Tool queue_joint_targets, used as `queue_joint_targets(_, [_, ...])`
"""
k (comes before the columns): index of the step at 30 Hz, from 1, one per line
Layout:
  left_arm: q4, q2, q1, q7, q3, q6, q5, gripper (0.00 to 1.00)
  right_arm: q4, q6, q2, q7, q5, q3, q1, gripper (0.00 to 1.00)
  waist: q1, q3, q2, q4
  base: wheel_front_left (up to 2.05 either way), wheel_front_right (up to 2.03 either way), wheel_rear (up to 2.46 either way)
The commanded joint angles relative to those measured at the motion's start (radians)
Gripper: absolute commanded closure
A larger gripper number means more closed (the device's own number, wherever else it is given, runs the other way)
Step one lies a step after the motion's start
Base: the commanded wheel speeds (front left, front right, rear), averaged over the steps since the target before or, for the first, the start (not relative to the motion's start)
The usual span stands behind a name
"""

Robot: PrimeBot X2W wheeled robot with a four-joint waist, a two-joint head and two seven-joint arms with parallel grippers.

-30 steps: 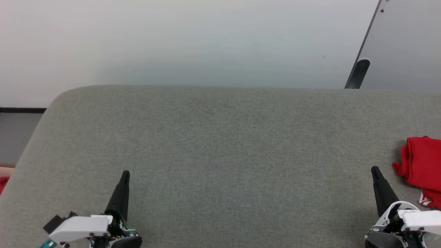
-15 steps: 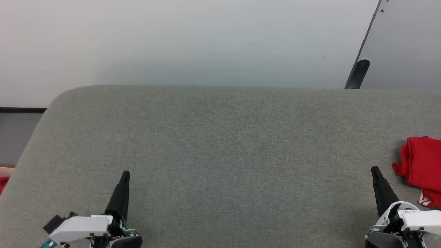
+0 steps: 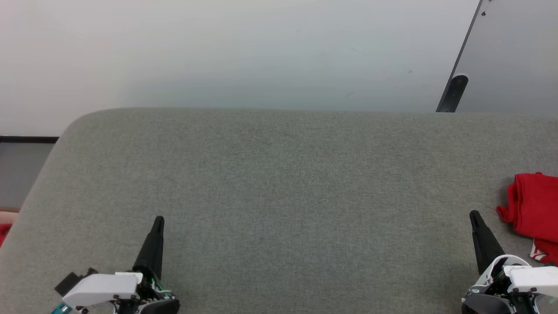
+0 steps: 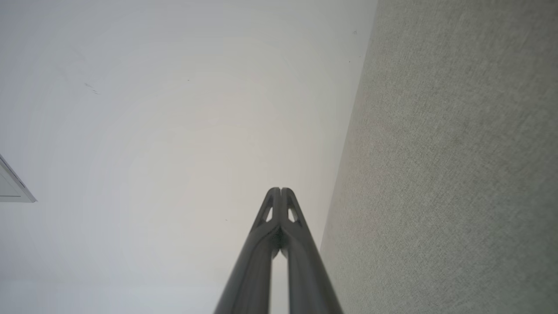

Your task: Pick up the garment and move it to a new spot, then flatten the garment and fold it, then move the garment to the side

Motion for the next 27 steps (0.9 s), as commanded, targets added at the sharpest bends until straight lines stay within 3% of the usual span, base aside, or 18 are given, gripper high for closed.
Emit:
queue_joint_targets(1, [0.001, 0.0, -0.011, 0.003, 0.003, -0.006, 0.001, 1.0, 0.001, 0.0, 0.003, 0.001, 0.005, 0.004, -0.002, 1.0, 0.0, 0.0, 0.0, 0.0, 0.0, 0.0, 0.0])
queue_joint_targets(27, [0.001, 0.0, -0.01, 0.003, 0.003, -0.006, 0.002, 1.0, 0.001, 0.0, 0.003, 0.001, 0.005, 0.004, -0.002, 1.0, 0.0, 0.0, 0.0, 0.0, 0.0, 0.0, 0.0])
